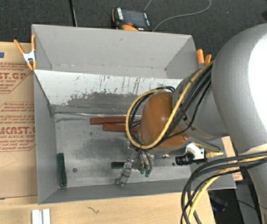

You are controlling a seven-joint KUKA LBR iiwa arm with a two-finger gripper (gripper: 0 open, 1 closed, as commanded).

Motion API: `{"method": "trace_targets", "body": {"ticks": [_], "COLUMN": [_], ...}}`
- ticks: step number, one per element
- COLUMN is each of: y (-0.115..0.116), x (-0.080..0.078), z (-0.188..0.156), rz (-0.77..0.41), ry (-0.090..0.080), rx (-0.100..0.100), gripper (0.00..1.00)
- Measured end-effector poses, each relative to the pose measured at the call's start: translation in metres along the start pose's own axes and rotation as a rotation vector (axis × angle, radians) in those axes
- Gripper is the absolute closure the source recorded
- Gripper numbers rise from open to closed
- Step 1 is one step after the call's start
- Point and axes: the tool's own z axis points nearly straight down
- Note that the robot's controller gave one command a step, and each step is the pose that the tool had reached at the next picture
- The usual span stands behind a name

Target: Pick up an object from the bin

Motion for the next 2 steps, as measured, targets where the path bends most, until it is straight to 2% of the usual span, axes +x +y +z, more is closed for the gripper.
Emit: {"method": "trace_targets", "body": {"ticks": [1,2], "y": [0.0006,0.0006], "x": [-0.0001,0.0003], "z": [0.0001,-0.0003], "rz": [0.000,0.000], "ry": [-0.001,0.001], "rx": [-0.001,-0.001], "gripper": [0.00,1.00]}}
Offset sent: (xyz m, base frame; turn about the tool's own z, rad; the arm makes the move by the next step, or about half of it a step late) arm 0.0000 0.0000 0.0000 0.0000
